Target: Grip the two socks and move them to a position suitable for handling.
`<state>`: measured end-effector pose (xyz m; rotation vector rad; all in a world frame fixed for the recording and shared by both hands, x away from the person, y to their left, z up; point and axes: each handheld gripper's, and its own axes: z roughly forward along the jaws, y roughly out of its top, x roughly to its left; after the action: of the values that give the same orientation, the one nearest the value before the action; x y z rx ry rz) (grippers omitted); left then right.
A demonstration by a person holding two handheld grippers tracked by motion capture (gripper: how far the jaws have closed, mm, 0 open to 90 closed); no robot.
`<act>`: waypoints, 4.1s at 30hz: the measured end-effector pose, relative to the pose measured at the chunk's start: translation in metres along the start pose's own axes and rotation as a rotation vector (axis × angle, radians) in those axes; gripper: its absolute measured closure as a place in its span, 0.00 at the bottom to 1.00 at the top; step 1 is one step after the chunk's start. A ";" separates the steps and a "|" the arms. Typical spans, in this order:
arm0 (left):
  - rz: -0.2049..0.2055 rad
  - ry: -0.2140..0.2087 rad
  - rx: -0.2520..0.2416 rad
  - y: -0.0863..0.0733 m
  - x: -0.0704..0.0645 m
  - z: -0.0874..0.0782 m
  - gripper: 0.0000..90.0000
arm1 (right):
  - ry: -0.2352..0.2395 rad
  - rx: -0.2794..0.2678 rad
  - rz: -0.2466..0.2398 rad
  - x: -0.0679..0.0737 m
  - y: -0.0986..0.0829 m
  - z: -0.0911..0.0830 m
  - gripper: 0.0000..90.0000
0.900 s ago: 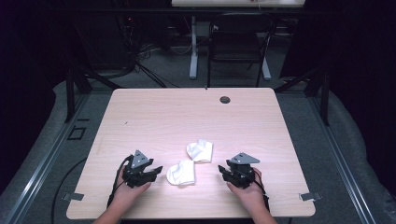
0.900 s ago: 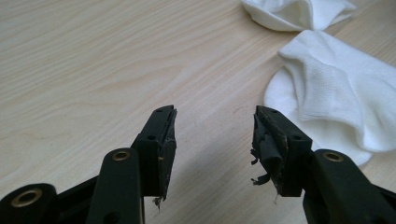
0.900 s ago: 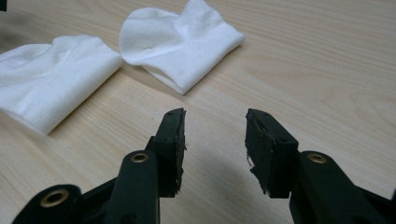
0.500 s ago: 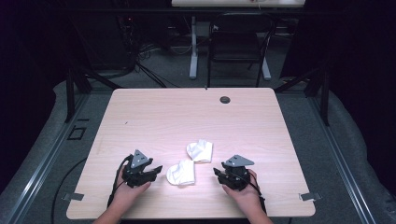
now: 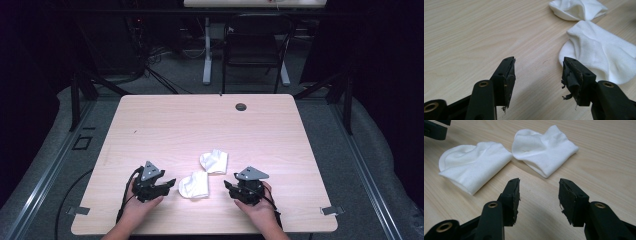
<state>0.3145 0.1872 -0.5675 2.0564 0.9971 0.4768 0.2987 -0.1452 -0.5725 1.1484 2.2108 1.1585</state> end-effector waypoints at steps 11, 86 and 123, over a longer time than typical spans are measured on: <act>0.012 -0.035 -0.001 0.001 -0.005 0.000 0.52 | 0.009 -0.006 -0.017 0.006 0.003 0.000 0.58; 0.027 -0.061 0.010 0.005 -0.034 -0.006 0.77 | 0.131 0.052 -0.195 0.071 0.032 0.003 0.79; 0.020 -0.069 0.029 0.003 -0.029 -0.003 0.72 | 0.132 0.096 -0.170 0.097 0.043 0.037 0.98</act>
<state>0.2961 0.1648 -0.5633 2.0966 0.9483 0.4009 0.2865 -0.0344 -0.5563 0.9217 2.4344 1.0965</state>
